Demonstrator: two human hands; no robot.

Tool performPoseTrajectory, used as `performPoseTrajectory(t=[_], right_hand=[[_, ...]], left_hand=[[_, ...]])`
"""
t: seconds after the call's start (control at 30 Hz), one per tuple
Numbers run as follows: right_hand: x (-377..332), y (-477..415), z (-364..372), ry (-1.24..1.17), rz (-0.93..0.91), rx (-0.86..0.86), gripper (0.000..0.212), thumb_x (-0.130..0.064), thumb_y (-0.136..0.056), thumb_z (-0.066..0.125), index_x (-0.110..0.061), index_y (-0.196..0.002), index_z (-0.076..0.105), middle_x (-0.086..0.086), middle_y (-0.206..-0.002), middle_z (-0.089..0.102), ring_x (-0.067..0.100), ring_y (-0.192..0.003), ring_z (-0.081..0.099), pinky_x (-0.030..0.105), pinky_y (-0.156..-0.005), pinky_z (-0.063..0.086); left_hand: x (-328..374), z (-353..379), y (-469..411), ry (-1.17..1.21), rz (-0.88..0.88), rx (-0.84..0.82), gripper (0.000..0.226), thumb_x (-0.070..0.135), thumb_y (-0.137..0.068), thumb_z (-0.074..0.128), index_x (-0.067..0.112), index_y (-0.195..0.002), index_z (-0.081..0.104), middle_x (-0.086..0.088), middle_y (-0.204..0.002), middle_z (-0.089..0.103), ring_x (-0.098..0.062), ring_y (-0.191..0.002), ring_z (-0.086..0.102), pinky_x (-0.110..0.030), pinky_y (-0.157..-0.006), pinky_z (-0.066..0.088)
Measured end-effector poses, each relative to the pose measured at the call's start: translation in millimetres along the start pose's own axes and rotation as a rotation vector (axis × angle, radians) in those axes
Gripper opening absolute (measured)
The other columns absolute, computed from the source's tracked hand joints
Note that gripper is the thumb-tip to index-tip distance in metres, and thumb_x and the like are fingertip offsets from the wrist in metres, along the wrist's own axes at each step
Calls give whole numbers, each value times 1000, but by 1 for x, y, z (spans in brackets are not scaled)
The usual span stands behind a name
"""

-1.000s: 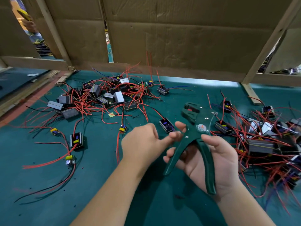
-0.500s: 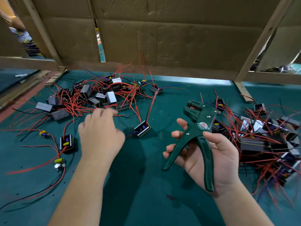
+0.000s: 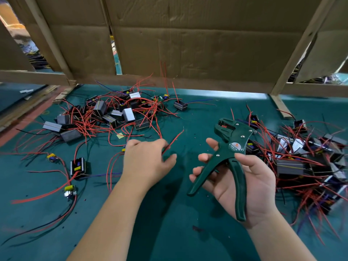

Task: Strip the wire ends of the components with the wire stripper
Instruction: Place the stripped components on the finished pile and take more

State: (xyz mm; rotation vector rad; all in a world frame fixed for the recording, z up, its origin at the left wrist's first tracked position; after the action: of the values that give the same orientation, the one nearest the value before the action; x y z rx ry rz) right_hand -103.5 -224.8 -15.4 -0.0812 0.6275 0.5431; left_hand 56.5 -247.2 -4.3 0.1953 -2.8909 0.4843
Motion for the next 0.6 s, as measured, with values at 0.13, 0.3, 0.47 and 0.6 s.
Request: performPoseTrajectory(t=[0.13, 0.3, 0.47, 0.6], right_hand=[[0, 0, -1, 8, 6, -10, 86, -26, -39, 86, -5, -119, 64, 23, -89, 65, 42, -73, 65, 51, -69, 57], [4, 0, -5, 74, 21, 4, 71, -29, -58, 68, -3, -123, 58, 22, -87, 64, 41, -71, 64, 51, -68, 57], [10, 0, -9, 89, 27, 36, 76, -28, -51, 77, 2, -118, 58, 24, -99, 67, 39, -70, 64, 51, -67, 57], [6, 0, -9, 125, -16, 28, 57, -21, -52, 77, -2, -105, 66, 24, -119, 65, 36, -71, 66, 49, -70, 57]], left_hand=[[-13, -14, 3, 210, -44, 92, 57, 75, -80, 33, 26, -67, 58, 2, -50, 52, -19, -59, 50, -33, -74, 35], [-3, -1, 6, 803, -23, -23, 30, 46, -98, 42, 29, -91, 65, 6, -56, 53, -8, -53, 53, -24, -56, 41], [-2, 6, 7, 1090, -129, -93, 22, 19, -99, 49, 23, -81, 62, 9, -54, 53, -7, -50, 48, -18, -51, 42], [4, 8, 13, 1198, -143, -173, 24, 11, -96, 54, 18, -76, 66, 5, -59, 64, -5, -50, 54, -16, -51, 46]])
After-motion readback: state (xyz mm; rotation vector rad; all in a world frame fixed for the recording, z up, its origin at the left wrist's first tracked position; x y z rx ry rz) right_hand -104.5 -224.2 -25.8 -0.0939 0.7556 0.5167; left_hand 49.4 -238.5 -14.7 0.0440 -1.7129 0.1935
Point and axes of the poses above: each hand's wrist, its own y-axis away from the middle knuckle, its own z-axis out of the palm, x = y × z, the point moved 10 cm from there along -y, towards the middle knuckle
